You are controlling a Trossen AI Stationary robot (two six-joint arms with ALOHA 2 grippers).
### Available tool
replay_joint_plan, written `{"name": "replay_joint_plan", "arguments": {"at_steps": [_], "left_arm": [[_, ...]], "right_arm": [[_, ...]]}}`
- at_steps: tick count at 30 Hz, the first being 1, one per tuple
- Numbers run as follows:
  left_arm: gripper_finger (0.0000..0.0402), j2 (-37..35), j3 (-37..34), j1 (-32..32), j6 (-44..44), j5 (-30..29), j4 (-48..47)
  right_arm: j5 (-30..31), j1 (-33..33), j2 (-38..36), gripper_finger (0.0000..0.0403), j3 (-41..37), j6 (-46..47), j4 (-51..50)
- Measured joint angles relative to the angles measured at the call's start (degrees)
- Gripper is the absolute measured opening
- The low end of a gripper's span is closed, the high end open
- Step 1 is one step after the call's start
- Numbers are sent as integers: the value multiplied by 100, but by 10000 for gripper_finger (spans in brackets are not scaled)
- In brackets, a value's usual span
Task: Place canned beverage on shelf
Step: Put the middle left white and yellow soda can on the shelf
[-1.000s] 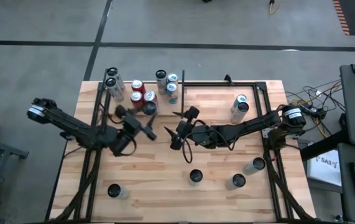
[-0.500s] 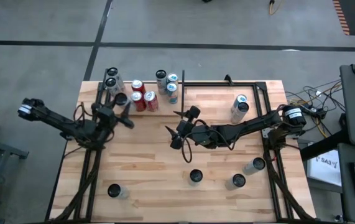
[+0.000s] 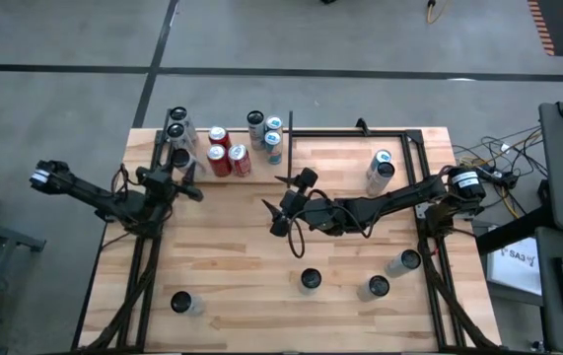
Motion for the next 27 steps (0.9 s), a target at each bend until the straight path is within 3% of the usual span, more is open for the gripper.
{"name": "replay_joint_plan", "arguments": {"at_steps": [19,27], "left_arm": [[233,27,-812,626,-802,27,-44],[233,115,-814,1049,-955,409,-46]], "right_arm": [[-13,0,0,326,0,13,34],[-22,0,-4,326,87,-4,22]]}}
